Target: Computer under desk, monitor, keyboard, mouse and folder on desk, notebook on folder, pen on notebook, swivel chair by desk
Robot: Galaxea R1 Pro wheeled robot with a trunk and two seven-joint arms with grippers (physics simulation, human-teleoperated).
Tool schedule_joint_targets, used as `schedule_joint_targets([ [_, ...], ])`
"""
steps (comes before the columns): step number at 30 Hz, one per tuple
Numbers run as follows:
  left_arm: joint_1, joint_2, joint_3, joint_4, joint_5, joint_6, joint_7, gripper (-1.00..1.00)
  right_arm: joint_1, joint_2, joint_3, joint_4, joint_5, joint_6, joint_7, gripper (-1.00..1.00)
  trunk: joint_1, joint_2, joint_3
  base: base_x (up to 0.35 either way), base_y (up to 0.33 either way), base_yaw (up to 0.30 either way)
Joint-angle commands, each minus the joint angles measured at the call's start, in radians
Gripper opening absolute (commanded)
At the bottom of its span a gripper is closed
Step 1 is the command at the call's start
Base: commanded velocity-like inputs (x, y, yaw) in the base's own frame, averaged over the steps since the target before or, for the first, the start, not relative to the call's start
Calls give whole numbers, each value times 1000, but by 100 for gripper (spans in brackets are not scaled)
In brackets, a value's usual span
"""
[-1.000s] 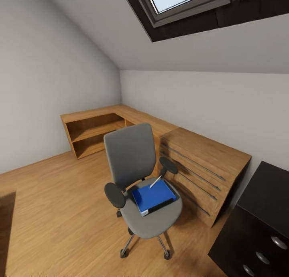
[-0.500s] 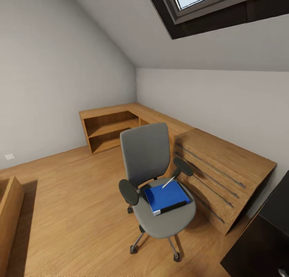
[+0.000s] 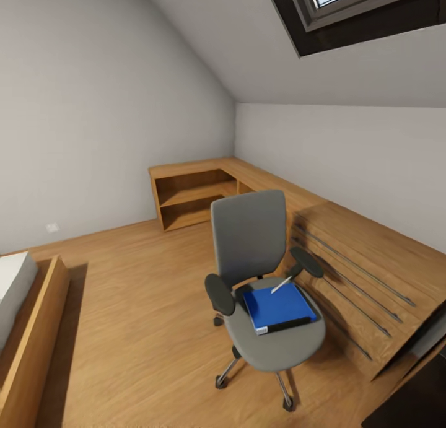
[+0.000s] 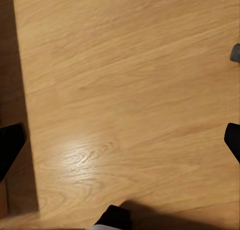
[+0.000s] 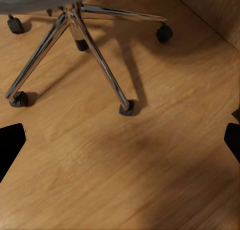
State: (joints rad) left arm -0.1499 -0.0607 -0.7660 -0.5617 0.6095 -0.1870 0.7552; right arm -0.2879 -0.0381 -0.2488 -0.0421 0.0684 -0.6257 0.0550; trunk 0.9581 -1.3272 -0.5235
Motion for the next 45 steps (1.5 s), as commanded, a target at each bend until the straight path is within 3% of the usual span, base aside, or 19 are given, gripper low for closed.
schedule_joint_targets([
  [1,-1,1,-8,0,10,-6,6,100,0,0,-9,1,7,-3,5,100,0,-1,-1,0,0,252],
  [11,-1,1,-7,0,10,-6,6,100,0,-1,-9,0,7,-6,5,100,0,-1,2,0,0,209],
  [18,-2,1,-6,0,10,-10,6,100,0,-3,-9,-1,7,-6,5,100,0,-1,11,14,39,-21],
  [24,-2,2,-4,0,10,-66,6,100,0,-3,-10,-1,7,-5,5,100,0,-1,11,135,189,-7],
  [32,-1,1,-7,0,9,-66,6,100,0,-4,-10,-1,7,-5,4,100,0,-1,11,114,99,0],
  [45,-2,2,-5,0,12,-66,7,100,0,-46,-14,-1,3,-6,-2,100,0,-1,11,64,51,0],
])
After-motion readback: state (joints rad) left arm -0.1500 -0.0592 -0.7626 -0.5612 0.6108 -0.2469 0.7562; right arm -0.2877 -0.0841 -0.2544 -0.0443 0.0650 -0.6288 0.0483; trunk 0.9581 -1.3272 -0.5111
